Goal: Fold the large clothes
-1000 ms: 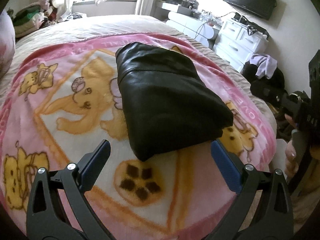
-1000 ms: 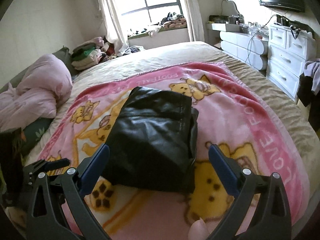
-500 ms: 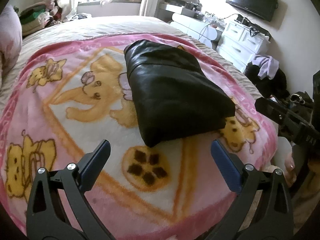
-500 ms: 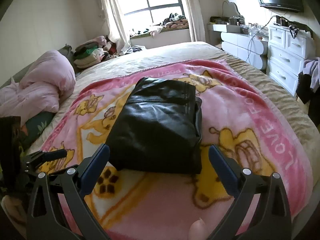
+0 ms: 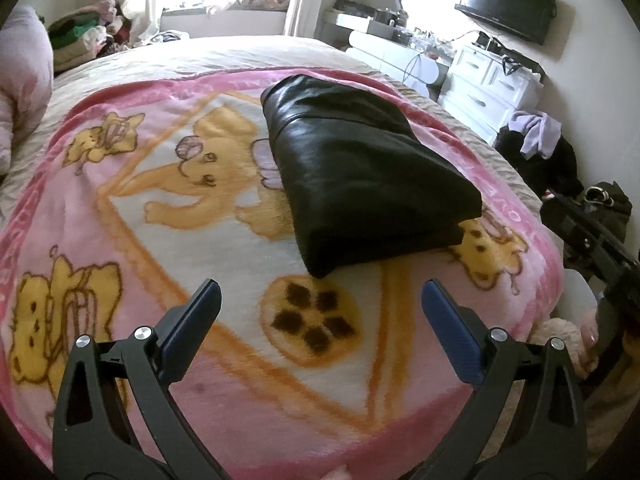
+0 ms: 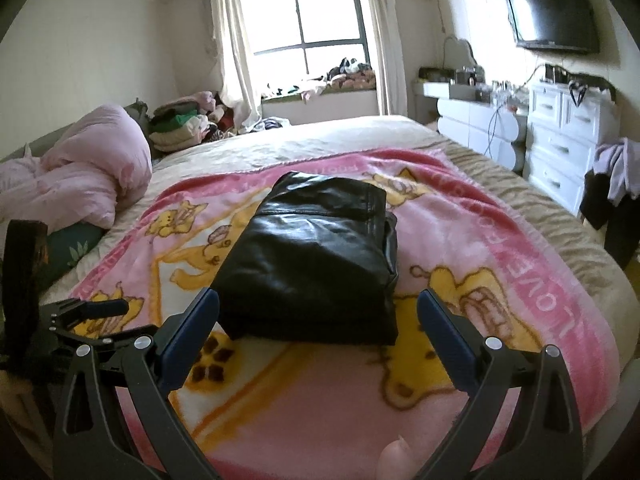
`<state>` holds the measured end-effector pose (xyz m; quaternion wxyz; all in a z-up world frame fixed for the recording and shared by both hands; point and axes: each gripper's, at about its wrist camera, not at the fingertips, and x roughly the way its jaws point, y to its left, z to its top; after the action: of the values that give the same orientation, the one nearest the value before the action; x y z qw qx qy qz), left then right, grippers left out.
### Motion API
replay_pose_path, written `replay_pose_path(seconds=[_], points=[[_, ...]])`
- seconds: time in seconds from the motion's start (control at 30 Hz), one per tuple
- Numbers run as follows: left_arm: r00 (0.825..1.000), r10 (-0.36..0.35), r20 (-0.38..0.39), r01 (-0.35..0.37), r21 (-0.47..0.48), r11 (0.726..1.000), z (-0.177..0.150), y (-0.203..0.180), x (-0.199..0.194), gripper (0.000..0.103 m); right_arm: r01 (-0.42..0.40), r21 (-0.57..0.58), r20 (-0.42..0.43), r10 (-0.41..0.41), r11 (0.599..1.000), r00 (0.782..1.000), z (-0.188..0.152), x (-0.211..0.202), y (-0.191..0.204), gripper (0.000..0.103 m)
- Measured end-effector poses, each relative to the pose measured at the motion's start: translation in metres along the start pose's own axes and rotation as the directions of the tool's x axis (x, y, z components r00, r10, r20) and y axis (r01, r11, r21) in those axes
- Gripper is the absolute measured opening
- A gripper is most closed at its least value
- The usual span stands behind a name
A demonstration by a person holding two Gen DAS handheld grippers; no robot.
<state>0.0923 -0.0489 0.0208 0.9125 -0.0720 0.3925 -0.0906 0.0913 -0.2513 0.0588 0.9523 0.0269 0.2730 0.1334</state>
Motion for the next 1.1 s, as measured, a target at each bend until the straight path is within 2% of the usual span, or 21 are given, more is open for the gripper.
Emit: replay_pose_path(seconds=[0.2, 0.43, 0.63, 0.83, 1.1], points=[[1.000, -0.011, 0.020, 0.011, -0.012, 1.000, -0.010, 0.009, 0.000, 0.094, 0.022, -0.004, -0.017, -0.022, 1.000, 1.000, -0.018, 0.008, 0.002, 0.099], [1.000, 0.016, 0.010, -0.016, -0.003, 1.000, -0.020, 0.012, 0.007, 0.094, 0.040, 0.011, -0.024, -0.040, 0.999, 0.999, -0.038, 0.022, -0.006, 0.099], [0.999, 0.029, -0.013, -0.029, -0.001, 1.000, -0.025, 0.012, 0.016, 0.094, 0.001, 0.019, -0.048, 0.000, 1.000, 0.999, -0.054, 0.033, -0.009, 0.099], [0.999, 0.039, -0.023, -0.039, 0.000, 0.999, -0.029, 0.012, 0.020, 0.094, 0.016, -0.010, -0.079, -0.017, 1.000, 0.997, -0.061, 0.043, -0.006, 0.099], [0.999, 0.040, 0.000, -0.040, -0.009, 0.999, -0.029, 0.014, 0.019, 0.094, 0.000, -0.023, -0.049, -0.002, 1.000, 0.999, -0.062, 0.039, -0.005, 0.099]])
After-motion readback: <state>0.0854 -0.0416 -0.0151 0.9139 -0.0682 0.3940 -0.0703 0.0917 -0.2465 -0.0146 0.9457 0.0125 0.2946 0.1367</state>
